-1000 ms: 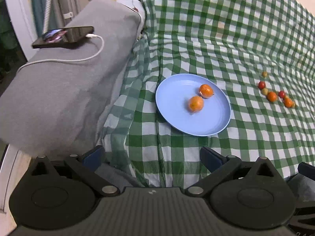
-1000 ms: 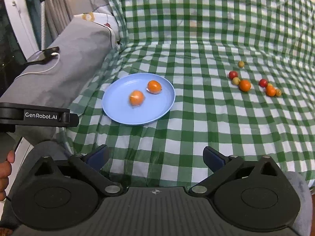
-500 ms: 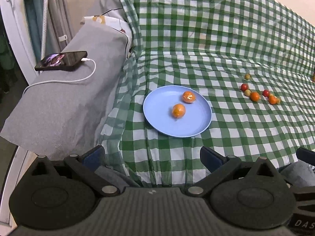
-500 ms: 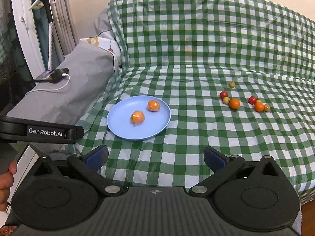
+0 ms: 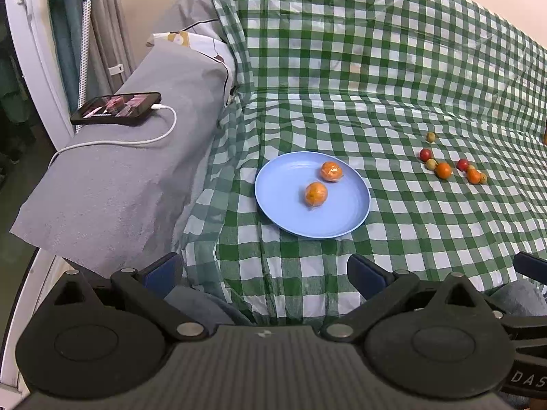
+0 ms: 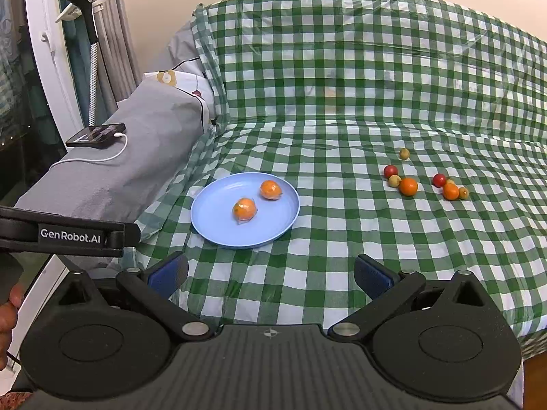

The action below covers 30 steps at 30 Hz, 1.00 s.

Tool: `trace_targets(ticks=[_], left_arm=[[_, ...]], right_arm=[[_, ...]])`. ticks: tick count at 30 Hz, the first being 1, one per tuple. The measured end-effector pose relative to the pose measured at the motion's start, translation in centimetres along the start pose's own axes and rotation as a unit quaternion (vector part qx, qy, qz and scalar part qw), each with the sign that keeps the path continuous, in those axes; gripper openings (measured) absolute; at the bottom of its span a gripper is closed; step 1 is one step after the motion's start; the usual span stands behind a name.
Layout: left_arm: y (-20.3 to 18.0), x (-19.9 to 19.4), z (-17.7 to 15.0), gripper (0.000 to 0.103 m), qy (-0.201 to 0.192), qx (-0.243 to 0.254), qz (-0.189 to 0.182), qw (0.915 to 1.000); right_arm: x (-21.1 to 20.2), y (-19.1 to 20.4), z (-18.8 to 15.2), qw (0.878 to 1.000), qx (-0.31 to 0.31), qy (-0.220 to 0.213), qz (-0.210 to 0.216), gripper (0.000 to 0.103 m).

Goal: Organize fruits
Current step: 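Lift both grippers away from the plate, then grasp a small yellow fruit with the left gripper while the right gripper grasps a brownish-yellow fruit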

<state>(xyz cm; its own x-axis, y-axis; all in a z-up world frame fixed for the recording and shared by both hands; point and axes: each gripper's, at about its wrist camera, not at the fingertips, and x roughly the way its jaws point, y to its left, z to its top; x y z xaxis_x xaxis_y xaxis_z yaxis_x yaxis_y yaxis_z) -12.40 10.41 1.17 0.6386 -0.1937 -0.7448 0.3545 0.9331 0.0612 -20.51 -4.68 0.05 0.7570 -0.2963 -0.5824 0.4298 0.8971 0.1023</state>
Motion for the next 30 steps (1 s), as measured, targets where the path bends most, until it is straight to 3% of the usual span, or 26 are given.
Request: trace_targets(ticks=[23, 30], left_arm=[[-1.3, 1.8, 0.8, 0.103, 0.022, 0.013, 0.000, 0.9997], [-3.7, 3.3, 2.5, 0.103, 0.028, 0.028, -0.008, 0.9992]], right_arm=[[1.3, -1.5, -0.2, 0.999, 0.030, 0.018, -0.003, 0.102], [2.1, -5.0, -0.1, 0.997, 0.069, 0.010, -0.043, 0.102]])
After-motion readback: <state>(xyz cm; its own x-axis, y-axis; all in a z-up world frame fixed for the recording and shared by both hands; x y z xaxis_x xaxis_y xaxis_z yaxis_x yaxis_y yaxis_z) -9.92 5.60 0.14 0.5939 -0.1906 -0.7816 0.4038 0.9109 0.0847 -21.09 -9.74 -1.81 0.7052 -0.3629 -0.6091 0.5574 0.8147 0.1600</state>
